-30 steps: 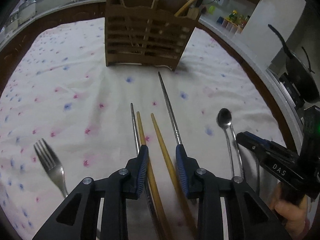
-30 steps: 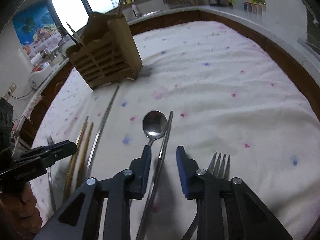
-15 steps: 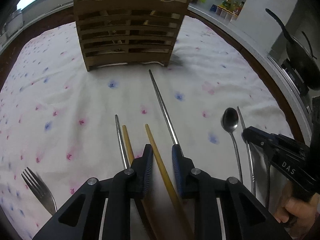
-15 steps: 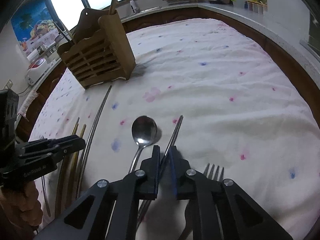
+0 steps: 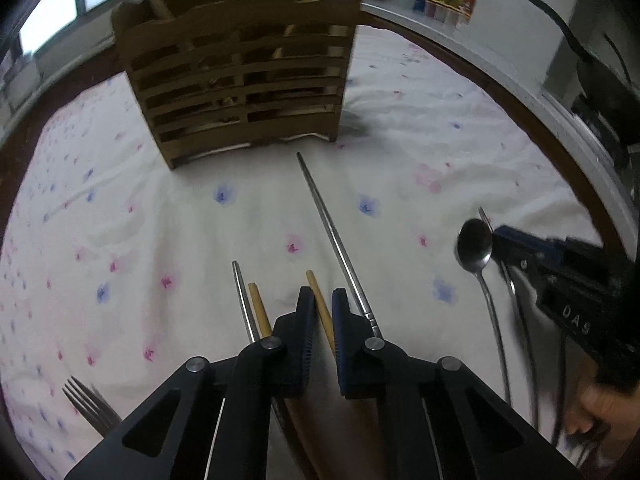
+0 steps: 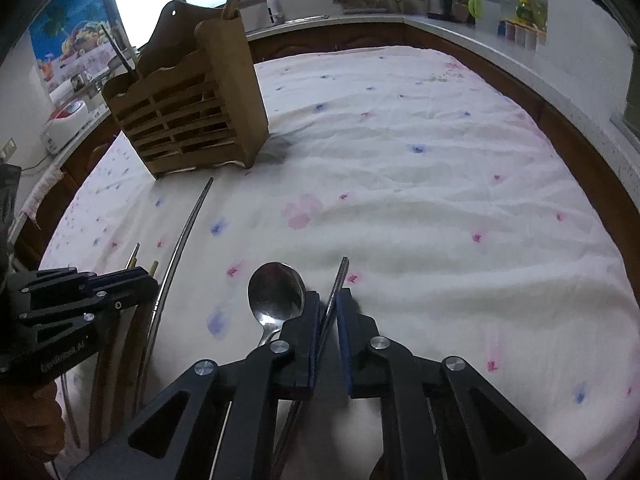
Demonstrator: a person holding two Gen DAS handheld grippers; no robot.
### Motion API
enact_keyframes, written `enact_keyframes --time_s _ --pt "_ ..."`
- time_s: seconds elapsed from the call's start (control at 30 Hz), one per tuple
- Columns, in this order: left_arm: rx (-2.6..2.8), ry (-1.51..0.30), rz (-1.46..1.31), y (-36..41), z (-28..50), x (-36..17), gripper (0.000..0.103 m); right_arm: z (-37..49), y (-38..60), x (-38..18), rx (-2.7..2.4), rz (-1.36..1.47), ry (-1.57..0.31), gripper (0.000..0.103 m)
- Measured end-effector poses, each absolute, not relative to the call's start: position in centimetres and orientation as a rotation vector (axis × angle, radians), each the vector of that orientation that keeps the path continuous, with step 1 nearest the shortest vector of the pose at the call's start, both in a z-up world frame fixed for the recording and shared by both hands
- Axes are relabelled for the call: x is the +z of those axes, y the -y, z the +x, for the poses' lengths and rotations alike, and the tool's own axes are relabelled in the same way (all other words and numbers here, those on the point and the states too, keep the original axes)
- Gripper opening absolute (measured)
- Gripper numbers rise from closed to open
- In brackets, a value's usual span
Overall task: Organize utensils
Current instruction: 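Close the left tool on a wooden chopstick while the right tool grasps a metal chopstick, then lift and carry both chopsticks toward the wooden holder with both tools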
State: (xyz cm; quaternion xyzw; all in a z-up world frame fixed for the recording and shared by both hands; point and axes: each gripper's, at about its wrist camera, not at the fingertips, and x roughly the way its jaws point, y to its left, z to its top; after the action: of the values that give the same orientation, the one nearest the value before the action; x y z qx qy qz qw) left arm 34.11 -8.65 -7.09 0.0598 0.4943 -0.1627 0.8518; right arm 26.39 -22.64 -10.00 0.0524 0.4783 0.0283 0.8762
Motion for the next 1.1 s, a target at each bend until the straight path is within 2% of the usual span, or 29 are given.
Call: enact_keyframes --time_s 0.1,0.27,0.73,1.1 --pt "-0.353 -1.046 0.106 8.5 34.2 -7.1 0.004 26.2 23.2 -9.8 0.088 0.177 -0.998 0.005" --pt "-0.379 -1.033 0.028 7.2 33.3 -5.9 0.003 24.9 23.9 -7.2 0.118 0.23 -0.938 0.005" --pt "-0.425 -0.788 -0.079 1.9 26.3 4.1 0.002 21.0 23.0 1.4 0.203 0.251 -0.756 0.005" --pt "-0.418 -0.627 -0.147 -3.0 19.9 9.2 0.002 19.1 22.8 7.2 0.214 0.237 -0.597 0.005"
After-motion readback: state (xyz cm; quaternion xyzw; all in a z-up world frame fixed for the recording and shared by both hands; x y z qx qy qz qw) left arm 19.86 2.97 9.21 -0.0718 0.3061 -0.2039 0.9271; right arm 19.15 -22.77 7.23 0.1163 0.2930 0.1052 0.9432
